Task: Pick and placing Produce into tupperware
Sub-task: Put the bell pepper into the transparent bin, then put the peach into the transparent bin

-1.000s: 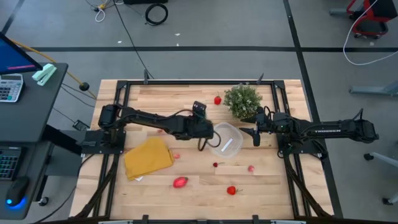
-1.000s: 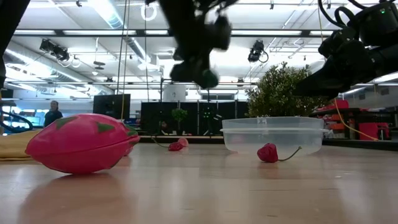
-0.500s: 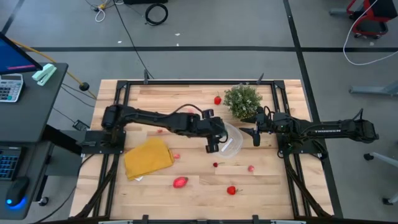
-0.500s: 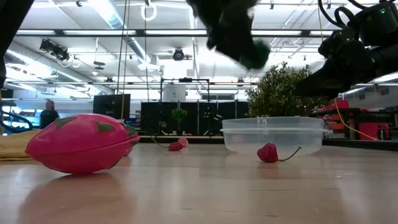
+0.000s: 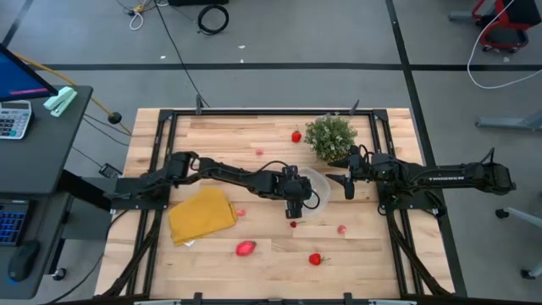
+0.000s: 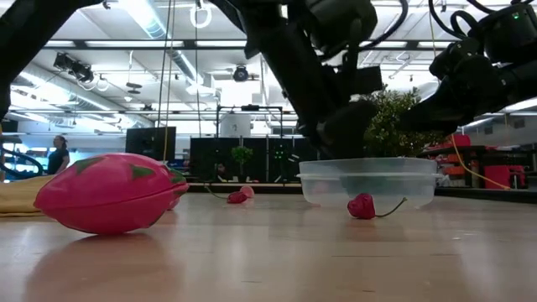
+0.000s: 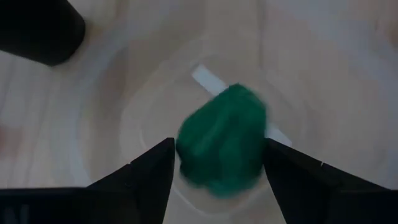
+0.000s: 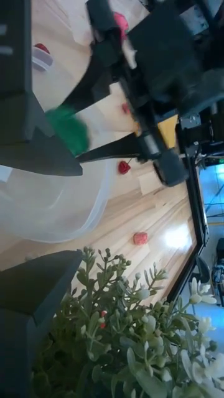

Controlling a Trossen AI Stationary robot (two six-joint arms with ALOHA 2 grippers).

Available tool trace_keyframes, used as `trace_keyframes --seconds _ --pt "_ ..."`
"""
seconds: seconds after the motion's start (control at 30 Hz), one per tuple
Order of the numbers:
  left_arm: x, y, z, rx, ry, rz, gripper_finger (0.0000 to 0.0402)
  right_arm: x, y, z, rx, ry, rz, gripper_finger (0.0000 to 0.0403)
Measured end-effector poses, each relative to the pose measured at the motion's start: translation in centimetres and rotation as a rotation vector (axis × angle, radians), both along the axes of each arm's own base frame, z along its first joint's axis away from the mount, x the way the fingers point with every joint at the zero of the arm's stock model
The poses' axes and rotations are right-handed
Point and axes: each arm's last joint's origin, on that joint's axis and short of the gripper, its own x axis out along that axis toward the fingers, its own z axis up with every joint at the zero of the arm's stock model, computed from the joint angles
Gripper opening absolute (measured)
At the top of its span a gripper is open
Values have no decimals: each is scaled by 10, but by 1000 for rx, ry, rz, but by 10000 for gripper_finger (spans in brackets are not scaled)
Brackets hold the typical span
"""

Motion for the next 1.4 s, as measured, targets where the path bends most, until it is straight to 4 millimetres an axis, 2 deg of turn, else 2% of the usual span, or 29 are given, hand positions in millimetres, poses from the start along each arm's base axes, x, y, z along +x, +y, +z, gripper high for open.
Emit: trace_keyframes --seconds 0.17,0.27,0.4,0.57,0.67,0.8,0.87,1.0,1.2,1.3,1.4 --pt "0 0 2 -2 -6 3 260 0 0 0 0 1 0 217" --pt "-1 1 10 22 -3 -23 258 0 0 0 0 1 0 217" --pt "-3 3 39 138 62 -23 248 0 0 -1 1 8 0 217" --pt "-15 11 87 312 186 112 234 0 0 -2 3 19 0 217" --pt "-32 21 105 439 282 265 230 -1 0 -2 8 22 -1 217" --pt "-61 47 124 555 427 478 229 -1 0 -2 27 17 -7 217" --pt "-68 61 131 554 392 544 229 -1 0 -2 26 16 -7 217" --pt "-89 90 163 528 344 596 228 -1 0 -2 27 13 -7 217" --pt "-132 137 184 459 334 813 225 -1 0 -3 29 24 -6 217" --pt "-159 152 184 408 342 899 217 -1 0 -3 30 30 -6 217" --pt "-187 162 168 379 385 989 207 -1 0 -4 53 28 -14 217"
